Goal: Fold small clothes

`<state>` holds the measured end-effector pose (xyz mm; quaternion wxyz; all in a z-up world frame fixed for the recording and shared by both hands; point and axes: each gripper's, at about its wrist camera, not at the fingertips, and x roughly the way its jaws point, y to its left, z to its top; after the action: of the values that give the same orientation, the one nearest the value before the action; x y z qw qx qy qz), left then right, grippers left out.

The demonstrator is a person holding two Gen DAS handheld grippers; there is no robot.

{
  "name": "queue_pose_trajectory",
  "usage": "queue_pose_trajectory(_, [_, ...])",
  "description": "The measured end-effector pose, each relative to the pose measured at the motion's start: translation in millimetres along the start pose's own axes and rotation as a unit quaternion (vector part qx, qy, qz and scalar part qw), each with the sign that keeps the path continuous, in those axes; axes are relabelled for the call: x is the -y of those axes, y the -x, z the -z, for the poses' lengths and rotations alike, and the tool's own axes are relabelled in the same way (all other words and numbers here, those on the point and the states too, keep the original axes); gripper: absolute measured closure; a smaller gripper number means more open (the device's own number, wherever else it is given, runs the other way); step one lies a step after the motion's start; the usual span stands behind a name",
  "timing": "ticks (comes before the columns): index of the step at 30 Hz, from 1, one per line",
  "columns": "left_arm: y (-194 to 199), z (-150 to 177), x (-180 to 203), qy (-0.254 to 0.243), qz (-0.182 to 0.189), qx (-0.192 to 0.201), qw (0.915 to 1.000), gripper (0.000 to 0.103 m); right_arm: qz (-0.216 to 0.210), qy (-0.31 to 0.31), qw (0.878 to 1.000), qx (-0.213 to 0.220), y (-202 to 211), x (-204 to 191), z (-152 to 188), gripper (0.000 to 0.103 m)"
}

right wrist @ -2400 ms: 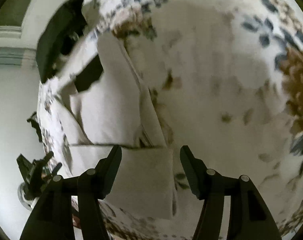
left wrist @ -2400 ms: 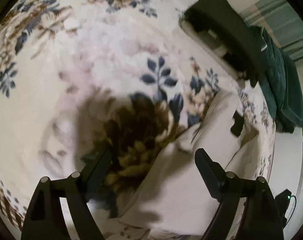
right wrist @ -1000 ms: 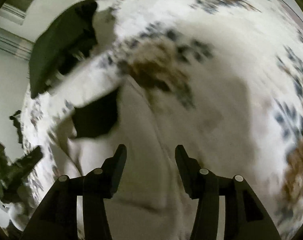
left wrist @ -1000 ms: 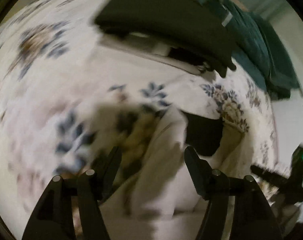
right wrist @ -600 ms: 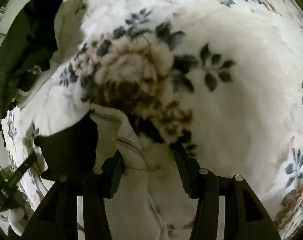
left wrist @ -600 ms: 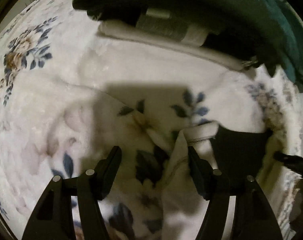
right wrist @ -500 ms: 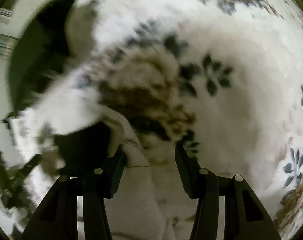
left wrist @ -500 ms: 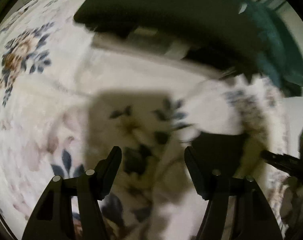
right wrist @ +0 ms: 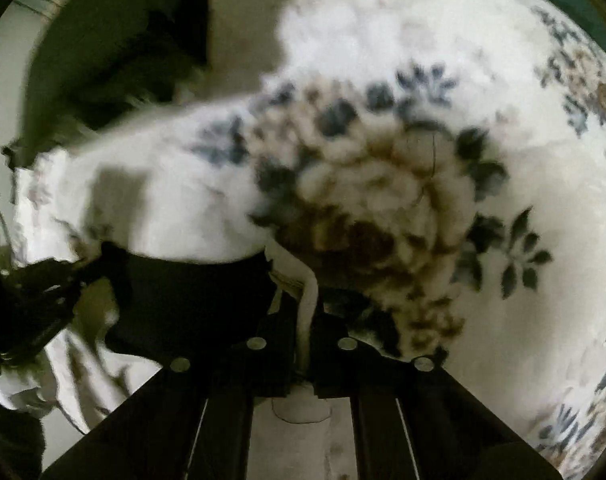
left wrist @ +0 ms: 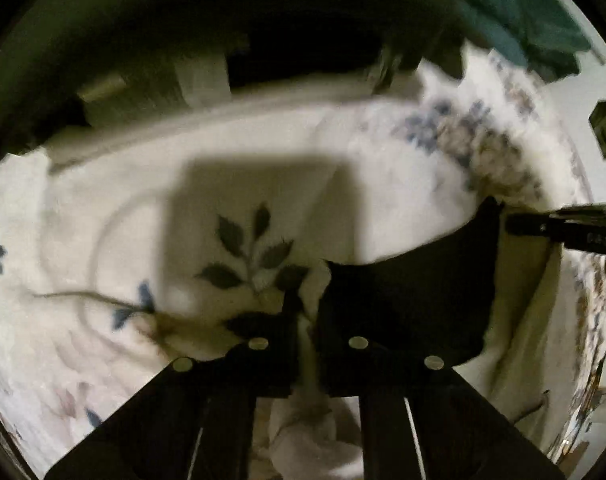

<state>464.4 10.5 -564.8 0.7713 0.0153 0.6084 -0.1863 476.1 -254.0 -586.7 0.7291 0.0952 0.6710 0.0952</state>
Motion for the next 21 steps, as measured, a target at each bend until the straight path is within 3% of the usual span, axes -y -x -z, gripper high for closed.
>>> queue_pose_trajectory(4, [59, 28, -13, 0.023, 0.015, 0.058, 0.998, 0.098, -0.033, 0.003, 0.998, 0.05, 43, -12, 32, 0.097])
queue_pose_trajectory(10, [139, 86, -3, 0.061, 0.036, 0.128, 0.9892, 0.097, -0.076, 0.003, 0.992, 0.101, 107, -25, 108, 0.097])
queue_pose_trajectory(15, [158, 153, 19, 0.098, 0.051, 0.138, 0.9842, 0.097, -0.09, 0.005, 0.991, 0.101, 125, -43, 197, 0.097])
queue_pose_trajectory(17, [161, 183, 28, 0.099, 0.038, 0.132, 0.9855, 0.097, -0.086, 0.007, 0.992, 0.09, 119, -46, 226, 0.097])
queue_pose_trajectory(21, [145, 246, 31, 0.139, 0.065, 0.088, 0.9842, 0.096, -0.074, 0.0, 0.996, 0.045, 95, -44, 293, 0.097])
